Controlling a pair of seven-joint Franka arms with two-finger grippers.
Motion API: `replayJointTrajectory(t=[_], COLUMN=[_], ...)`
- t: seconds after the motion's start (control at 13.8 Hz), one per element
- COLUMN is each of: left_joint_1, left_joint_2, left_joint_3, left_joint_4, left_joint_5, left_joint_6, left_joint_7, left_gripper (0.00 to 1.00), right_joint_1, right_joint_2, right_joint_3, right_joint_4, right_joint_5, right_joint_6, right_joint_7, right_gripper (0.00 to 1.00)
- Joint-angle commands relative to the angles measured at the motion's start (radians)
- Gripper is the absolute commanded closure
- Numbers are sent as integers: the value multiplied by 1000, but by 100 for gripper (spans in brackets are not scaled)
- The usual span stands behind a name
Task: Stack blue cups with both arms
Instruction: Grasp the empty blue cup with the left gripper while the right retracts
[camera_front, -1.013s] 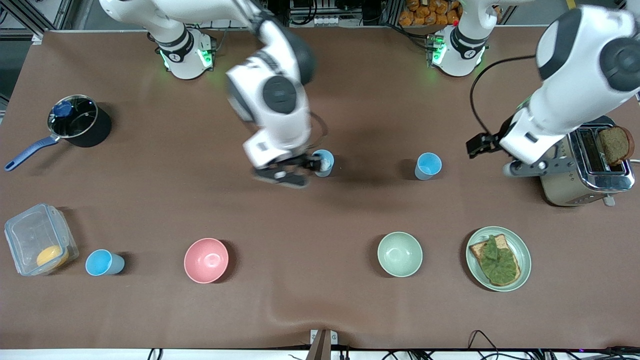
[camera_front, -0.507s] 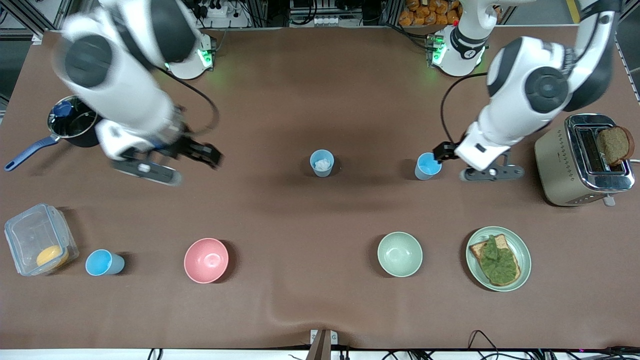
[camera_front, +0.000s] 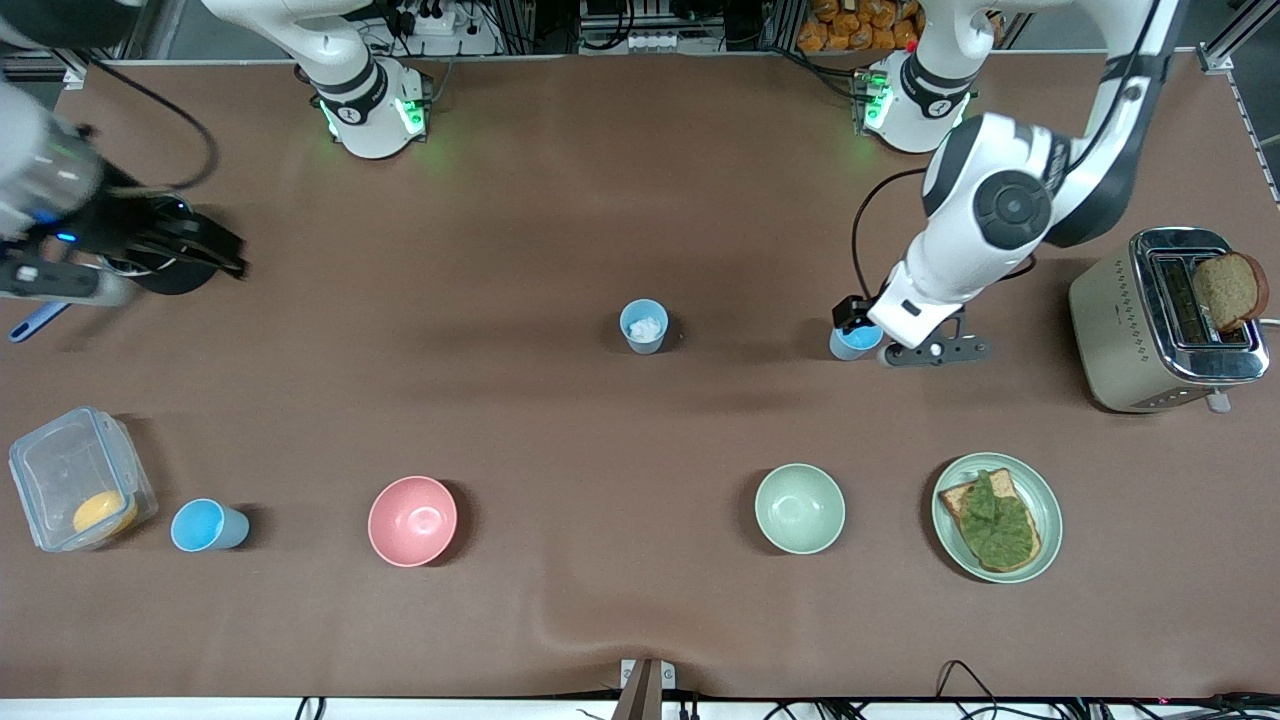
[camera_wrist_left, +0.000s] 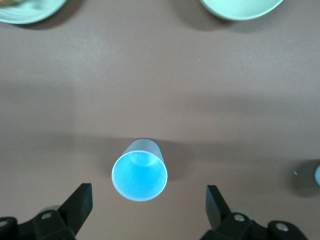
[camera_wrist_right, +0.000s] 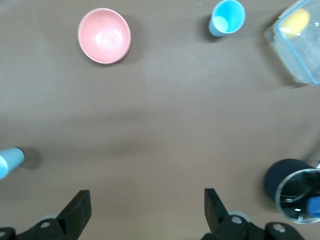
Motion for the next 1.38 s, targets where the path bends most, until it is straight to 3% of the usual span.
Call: replayJointTrajectory(t=[0.0,0.29,0.8,1.3], left_joint_1=[-10,-42,-60,-59], left_joint_2=[-5,47,104,96], left_joint_3=[0,0,0,0], left_joint_4=[-90,-113,-118,-170], left_joint_5=[-3,-6,-4,-4], left_joint_6=[110,174,211,211], left_joint_7=[-11,-14,-15,-8], left_gripper=[0,0,0,2], right_joint_1=[-23,-29,-75,-82], right_joint_2=[-14,10,12,12], right_joint_3=[23,21,21,23], right_joint_4=[9,106,112,111], right_joint_5=[3,3,2,3], right_joint_6=[-20,-46,-64,-67], right_joint_7=[-31,-55,-69,-68], right_gripper=[0,0,0,0])
